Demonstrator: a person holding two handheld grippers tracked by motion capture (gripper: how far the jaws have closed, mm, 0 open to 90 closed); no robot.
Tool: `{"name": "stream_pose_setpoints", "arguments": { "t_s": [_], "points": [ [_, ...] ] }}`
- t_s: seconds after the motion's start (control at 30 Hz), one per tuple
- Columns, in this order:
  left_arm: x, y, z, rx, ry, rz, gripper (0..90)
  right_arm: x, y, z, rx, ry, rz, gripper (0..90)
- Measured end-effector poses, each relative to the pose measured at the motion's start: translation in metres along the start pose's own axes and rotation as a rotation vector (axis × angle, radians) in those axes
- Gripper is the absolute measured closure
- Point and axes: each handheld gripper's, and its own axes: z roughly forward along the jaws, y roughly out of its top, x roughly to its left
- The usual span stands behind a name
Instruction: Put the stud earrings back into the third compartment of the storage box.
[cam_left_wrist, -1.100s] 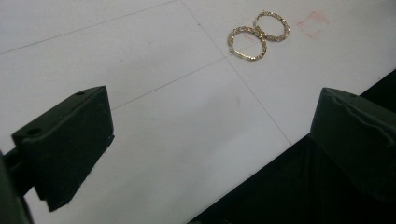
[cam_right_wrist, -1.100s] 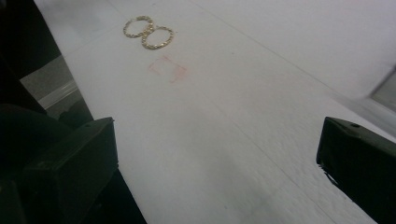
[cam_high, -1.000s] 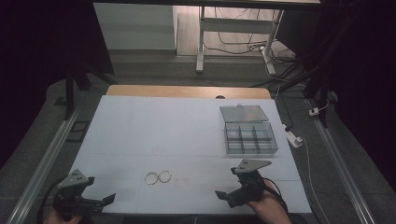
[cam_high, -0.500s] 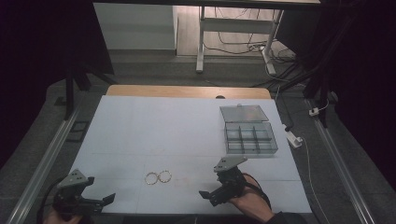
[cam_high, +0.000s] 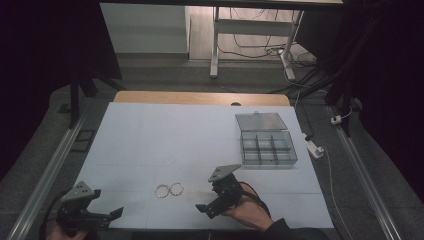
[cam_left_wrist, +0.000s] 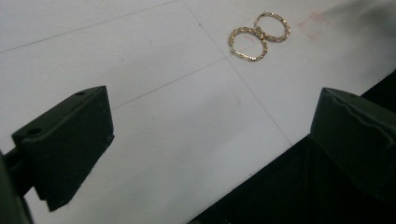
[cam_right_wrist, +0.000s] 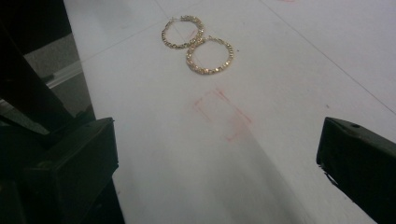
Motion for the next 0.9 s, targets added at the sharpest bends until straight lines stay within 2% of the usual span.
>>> {"name": "stream_pose_setpoints", "arguments": {
  "t_s": [0.13, 0.5, 0.57, 0.6, 0.63, 0.67, 0.7, 0.73, 0.9],
  "points": [
    [0.000, 0.000, 0.000, -0.002, -0.002, 0.000, 0.0, 0.003, 0.008, 0.015, 0.017, 0.002, -0.036, 0.0],
    [0.000, 0.000, 0.000, -0.004, -0.006, -0.002, 0.0, 0.006, 0.020, 0.045, 0.050, 0.018, -0.072, 0.0],
    [0.000, 0.000, 0.000, -0.003, -0.005, 0.000, 0.0, 0.007, 0.025, 0.053, 0.061, 0.018, -0.101, 0.0],
    [0.000, 0.000, 0.000, -0.003, -0.005, 0.000, 0.0, 0.007, 0.025, 0.053, 0.061, 0.018, -0.101, 0.0],
    [0.000, 0.000, 0.000, -0.002, -0.005, 0.000, 0.0, 0.007, 0.027, 0.058, 0.058, 0.021, -0.122, 2.3],
    [0.001, 0.000, 0.000, -0.003, -0.007, -0.002, 0.0, 0.007, 0.027, 0.058, 0.058, 0.021, -0.122, 2.3],
    [0.001, 0.000, 0.000, -0.004, -0.008, -0.001, 0.0, 0.008, 0.030, 0.062, 0.062, 0.033, -0.149, 7.4],
    [0.001, 0.000, 0.000, -0.004, -0.009, -0.002, 0.0, 0.009, 0.031, 0.064, 0.061, 0.040, -0.145, 9.8],
    [0.001, 0.000, 0.000, -0.002, -0.010, -0.001, 0.0, 0.010, 0.036, 0.074, 0.084, 0.045, -0.208, 28.7]
  ]
}}
